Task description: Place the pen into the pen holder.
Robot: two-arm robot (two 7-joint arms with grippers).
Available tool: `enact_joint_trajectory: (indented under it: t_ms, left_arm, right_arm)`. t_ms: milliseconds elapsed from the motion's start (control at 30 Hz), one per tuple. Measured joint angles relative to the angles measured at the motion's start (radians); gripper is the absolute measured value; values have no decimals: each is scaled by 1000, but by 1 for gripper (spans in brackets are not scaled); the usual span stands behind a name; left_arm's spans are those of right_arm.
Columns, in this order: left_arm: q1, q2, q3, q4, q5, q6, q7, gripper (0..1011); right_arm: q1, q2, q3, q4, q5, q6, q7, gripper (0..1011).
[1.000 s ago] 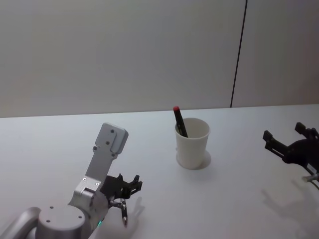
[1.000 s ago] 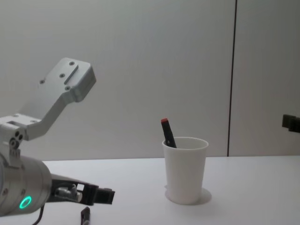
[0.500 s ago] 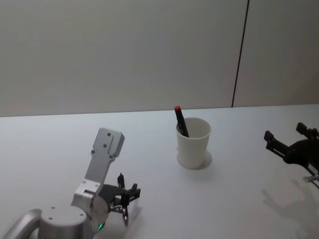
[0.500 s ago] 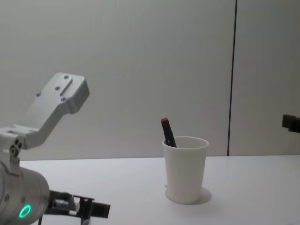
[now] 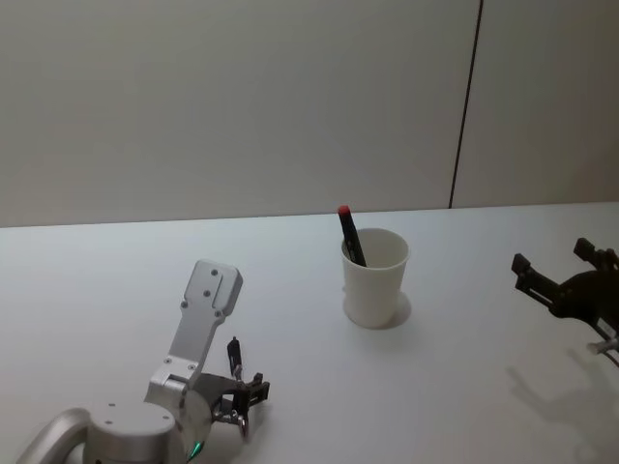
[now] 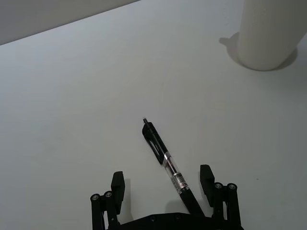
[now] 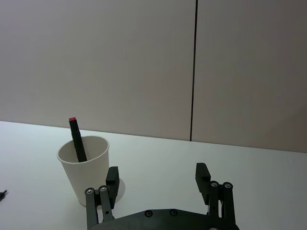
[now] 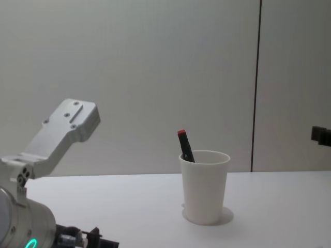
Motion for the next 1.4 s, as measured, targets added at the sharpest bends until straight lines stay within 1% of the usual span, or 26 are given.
enact_joint_trajectory:
  t_ms: [367,533,567,633,733,800,833,867,933,967,1033,1133,1167,1233,1267,1367,1400]
  left_arm:
    - [-4,-13,-3,21,22,20,-14,1004]
    - [-4,-18,-5,26,31,28,-24,945]
    - [-5,-19,-6,27,33,29,-26,904]
    - [-5,-20,-7,28,36,33,-30,873]
    - [-6,-23,-8,31,39,37,-36,765]
    - [-6,-24,-9,31,41,38,-39,730]
    - [-6,-25,-10,32,43,39,-41,673]
    - [-6,-26,-10,33,45,41,-44,673]
    - [-6,-27,-11,34,48,43,-48,573]
    - [-6,-29,-12,35,50,44,-51,561]
    - [-7,-31,-13,36,53,48,-54,489]
    - [-7,-33,-14,38,55,51,-57,451]
    - [-7,-34,-15,38,57,53,-59,400]
    - [-7,-36,-16,39,58,54,-61,385]
    - [-7,-36,-17,40,59,55,-62,335]
    - [-7,-39,-20,42,62,57,-67,313]
    - [-7,-39,-20,43,63,58,-68,266]
  right_arm:
    - [0,0,0,0,0,0,0,1001]
    - [0,0,0,0,0,0,0,1001]
    - [0,0,0,0,0,0,0,1001]
    - [0,0,0,0,0,0,0,1001]
    - [0,0,0,0,0,0,0,1002]
    - [0,0,0,0,0,0,0,1002]
    - [0,0,0,0,0,0,0,1001]
    - [0,0,0,0,0,0,0,1001]
    - [0,0,0,0,0,0,0,1001]
    - [0,0,0,0,0,0,0,1001]
    - [0,0,0,0,0,0,0,1001]
    - [0,0,0,0,0,0,0,1002]
    - [0,0,0,0,0,0,0,1001]
    - [0,0,0,0,0,0,0,1002]
    - [0,0,0,0,0,0,0,1001]
    - [0,0,0,0,0,0,0,1001]
    - [0,0,0,0,0,0,0,1001]
